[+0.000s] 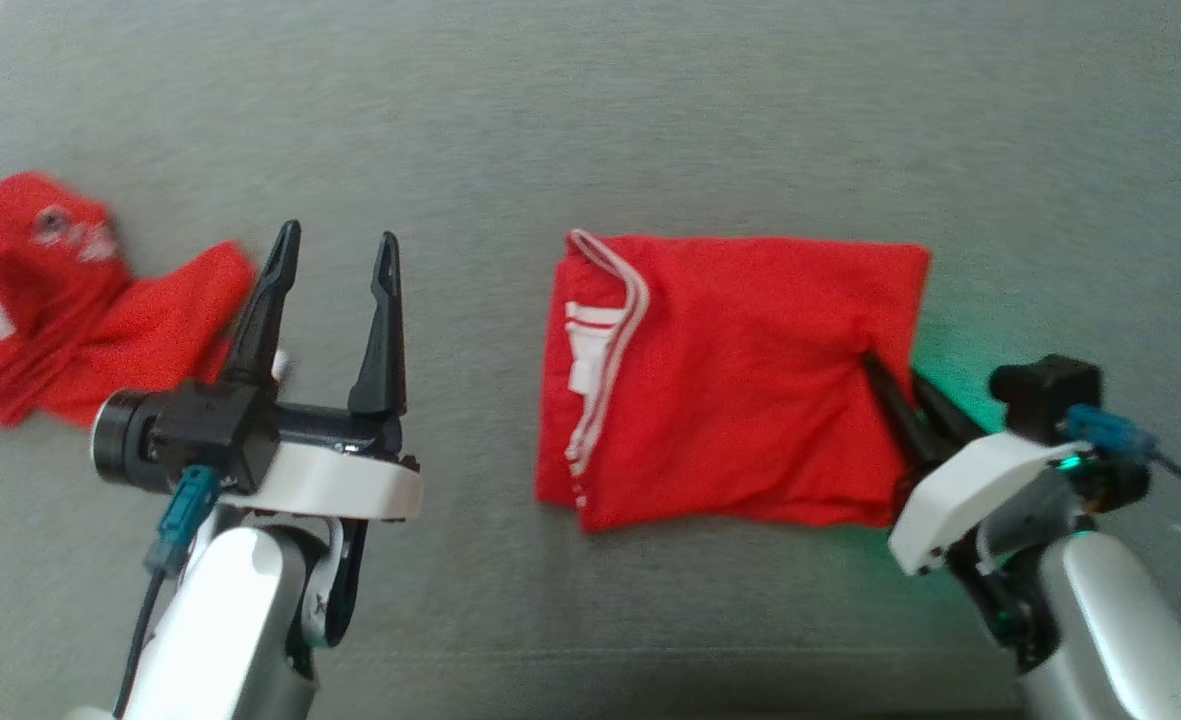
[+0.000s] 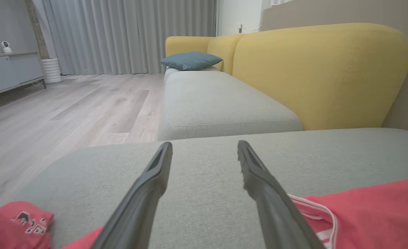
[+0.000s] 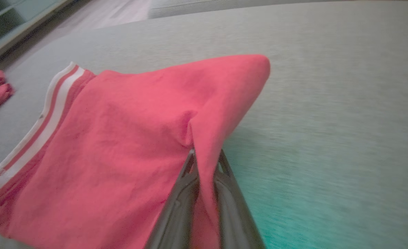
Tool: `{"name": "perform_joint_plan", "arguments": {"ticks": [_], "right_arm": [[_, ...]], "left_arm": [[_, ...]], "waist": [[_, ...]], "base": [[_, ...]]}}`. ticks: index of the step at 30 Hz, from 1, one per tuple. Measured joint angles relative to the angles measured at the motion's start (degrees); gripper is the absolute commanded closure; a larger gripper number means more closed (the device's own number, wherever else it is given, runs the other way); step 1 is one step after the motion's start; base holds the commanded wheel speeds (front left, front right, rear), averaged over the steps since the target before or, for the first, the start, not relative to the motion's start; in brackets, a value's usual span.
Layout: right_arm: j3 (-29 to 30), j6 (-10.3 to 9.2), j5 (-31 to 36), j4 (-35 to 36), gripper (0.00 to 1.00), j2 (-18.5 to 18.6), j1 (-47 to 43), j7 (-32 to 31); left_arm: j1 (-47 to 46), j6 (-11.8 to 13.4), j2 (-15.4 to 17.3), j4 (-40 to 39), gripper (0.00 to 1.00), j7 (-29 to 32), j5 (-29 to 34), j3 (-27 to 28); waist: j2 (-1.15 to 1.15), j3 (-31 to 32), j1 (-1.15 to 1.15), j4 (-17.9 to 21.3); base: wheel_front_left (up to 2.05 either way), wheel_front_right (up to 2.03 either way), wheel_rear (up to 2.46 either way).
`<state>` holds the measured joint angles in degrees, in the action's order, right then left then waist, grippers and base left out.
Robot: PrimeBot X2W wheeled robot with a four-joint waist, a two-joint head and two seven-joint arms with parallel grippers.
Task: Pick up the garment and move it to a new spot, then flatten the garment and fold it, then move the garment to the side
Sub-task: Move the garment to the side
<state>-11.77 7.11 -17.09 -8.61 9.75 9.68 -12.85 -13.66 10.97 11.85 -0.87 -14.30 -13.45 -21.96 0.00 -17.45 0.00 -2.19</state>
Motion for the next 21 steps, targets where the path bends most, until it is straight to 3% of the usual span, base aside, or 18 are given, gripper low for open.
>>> {"name": "perform_joint_plan", "arguments": {"ticks": [11,21], "right_arm": [[3.7,0.0,-1.2,-0.5,1.0,3.0,2.5,0.8],[8.8,0.0,0.6,-4.7,1.0,13.0,13.7,1.3]], "left_arm": [[-2.6,-1.5,0.9,-1.4,0.0,1.3,1.6,-2.1],[-7.0,-3.0,1.5,-3.3,0.0,2.7,3.3,-4.5]], "waist": [[0.0,-1.4,0.0,11.7],[0.0,-6.7,0.0,16.2]], "base": [[0.0,0.0,0.0],[0.0,0.0,0.0]]}}
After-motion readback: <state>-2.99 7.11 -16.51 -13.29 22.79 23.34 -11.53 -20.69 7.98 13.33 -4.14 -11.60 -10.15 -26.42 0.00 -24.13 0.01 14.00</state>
